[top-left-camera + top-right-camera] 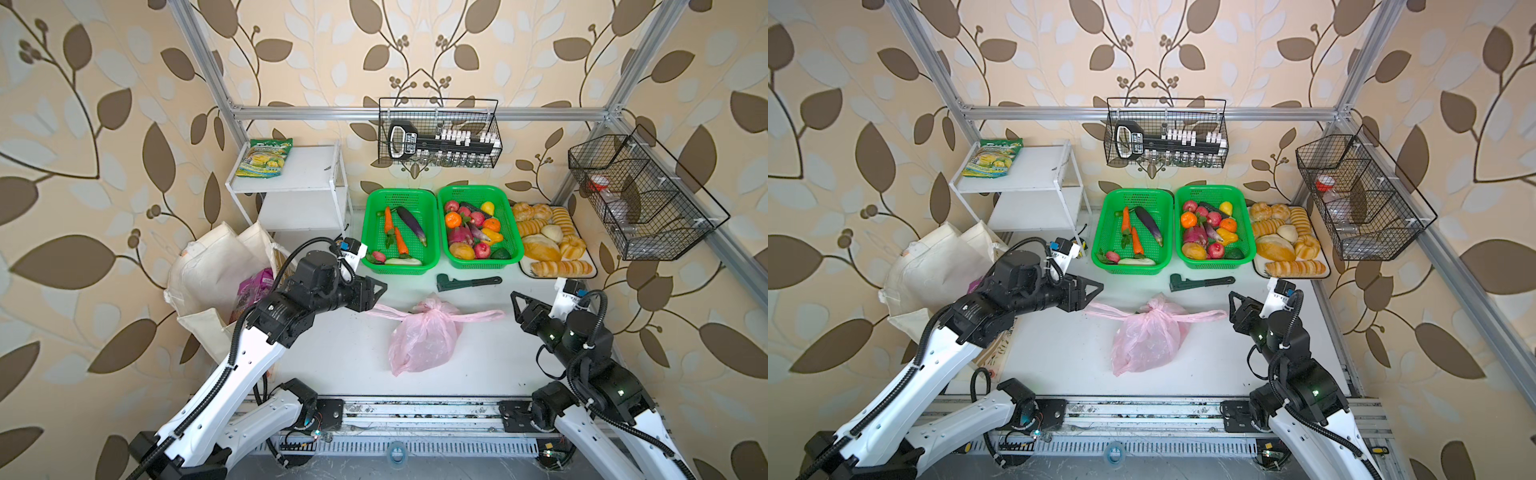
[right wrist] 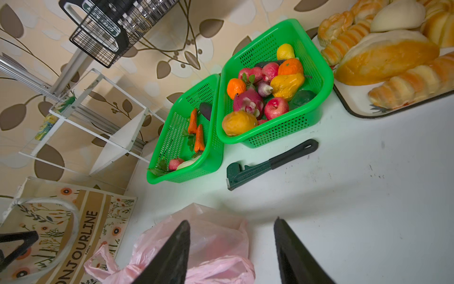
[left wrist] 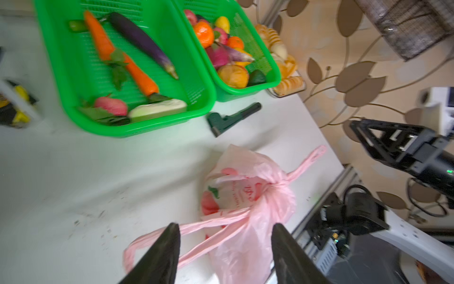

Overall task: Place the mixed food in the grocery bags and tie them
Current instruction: 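Reach the left gripper to the pink bag's knotted handle and grasp it, then lift the pink bag with the left gripper and carry it toward the white tote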

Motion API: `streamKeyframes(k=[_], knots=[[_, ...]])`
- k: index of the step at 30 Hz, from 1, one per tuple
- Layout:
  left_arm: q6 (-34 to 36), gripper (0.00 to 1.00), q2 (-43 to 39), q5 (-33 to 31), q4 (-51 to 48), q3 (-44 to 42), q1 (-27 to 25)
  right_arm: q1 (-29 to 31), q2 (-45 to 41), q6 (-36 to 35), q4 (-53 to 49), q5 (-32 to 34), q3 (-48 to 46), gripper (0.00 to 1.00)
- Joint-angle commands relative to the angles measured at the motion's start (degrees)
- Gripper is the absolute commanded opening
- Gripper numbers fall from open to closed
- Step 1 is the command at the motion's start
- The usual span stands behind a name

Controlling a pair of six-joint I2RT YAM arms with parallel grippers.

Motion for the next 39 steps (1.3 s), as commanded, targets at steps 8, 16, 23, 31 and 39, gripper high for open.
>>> streamKeyframes(k=[8, 16, 23, 31, 39], knots=[[9.82, 0.86, 17.21, -5.09, -4.88, 7.67, -18.21, -0.16, 3.38, 0.11, 1.66, -4.94, -0.22, 0.57], [14.51, 0.96, 26.06, -15.75, -6.03, 13.28, -22.50, -0.16, 5.51, -0.13, 2.86, -5.69, -0.09, 0.60], [15.99, 0.96, 33.49, -15.95, -9.02, 16.61, -22.99, -0.16, 4.90, -0.37, 2.27, -4.84, -0.67, 0.60], [15.49, 0.83, 37.86, -15.63, -11.37, 16.34, -24.58, -0.16, 5.40, -0.21, 2.18, -5.62, -1.42, 0.60], [14.49, 0.20, 28.81, -16.41, -7.28, 12.95, -24.52, -0.15, 5.48, 0.10, 2.09, -5.54, -1.85, 0.60]])
